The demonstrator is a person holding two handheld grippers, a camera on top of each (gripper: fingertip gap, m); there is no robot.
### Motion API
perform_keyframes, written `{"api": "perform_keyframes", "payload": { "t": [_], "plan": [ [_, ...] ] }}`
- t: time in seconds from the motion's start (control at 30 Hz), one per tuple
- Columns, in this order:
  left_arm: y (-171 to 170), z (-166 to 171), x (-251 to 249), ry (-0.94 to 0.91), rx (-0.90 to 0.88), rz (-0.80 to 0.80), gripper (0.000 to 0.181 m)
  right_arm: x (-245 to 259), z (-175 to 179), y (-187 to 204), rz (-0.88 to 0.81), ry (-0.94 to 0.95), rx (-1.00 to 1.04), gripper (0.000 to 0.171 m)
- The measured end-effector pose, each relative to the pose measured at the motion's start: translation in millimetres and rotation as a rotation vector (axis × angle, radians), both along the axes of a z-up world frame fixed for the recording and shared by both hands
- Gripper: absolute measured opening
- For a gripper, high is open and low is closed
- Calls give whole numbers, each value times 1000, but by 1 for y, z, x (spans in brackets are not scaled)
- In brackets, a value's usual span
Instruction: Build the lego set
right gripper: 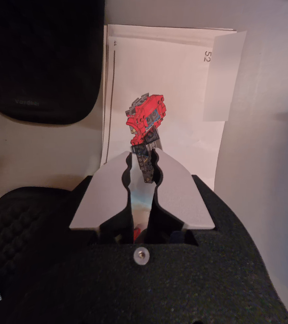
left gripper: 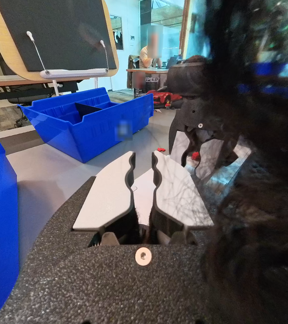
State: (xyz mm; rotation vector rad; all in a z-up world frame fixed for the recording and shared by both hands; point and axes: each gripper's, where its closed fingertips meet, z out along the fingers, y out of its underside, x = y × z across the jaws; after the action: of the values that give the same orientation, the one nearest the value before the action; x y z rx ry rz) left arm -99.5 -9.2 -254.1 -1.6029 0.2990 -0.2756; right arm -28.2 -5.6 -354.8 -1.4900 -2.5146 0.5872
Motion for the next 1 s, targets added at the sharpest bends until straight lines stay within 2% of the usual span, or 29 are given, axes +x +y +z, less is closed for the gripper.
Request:
{"api": "perform_keyframes", "payload": {
  "t": [0.13, 0.5, 0.57, 0.83, 1.0],
  "plan": [
    [0, 0, 0, 2, 2, 1, 17, -8, 5, 3, -14, 46, 2, 19],
    [0, 0, 0, 4, 3, 0, 17, 6, -5, -3, 17, -42, 6, 19],
    [0, 0, 0, 5, 2, -1, 17, 6, -5, -6, 1, -43, 8, 14],
    [-1, 0, 0, 6, 5, 0, 17, 6, -2, -3, -68, -21, 19, 13],
    [0, 0, 1, 9, 4, 0, 17, 9, -3, -30, -18, -40, -66, 12]
  ]
}}
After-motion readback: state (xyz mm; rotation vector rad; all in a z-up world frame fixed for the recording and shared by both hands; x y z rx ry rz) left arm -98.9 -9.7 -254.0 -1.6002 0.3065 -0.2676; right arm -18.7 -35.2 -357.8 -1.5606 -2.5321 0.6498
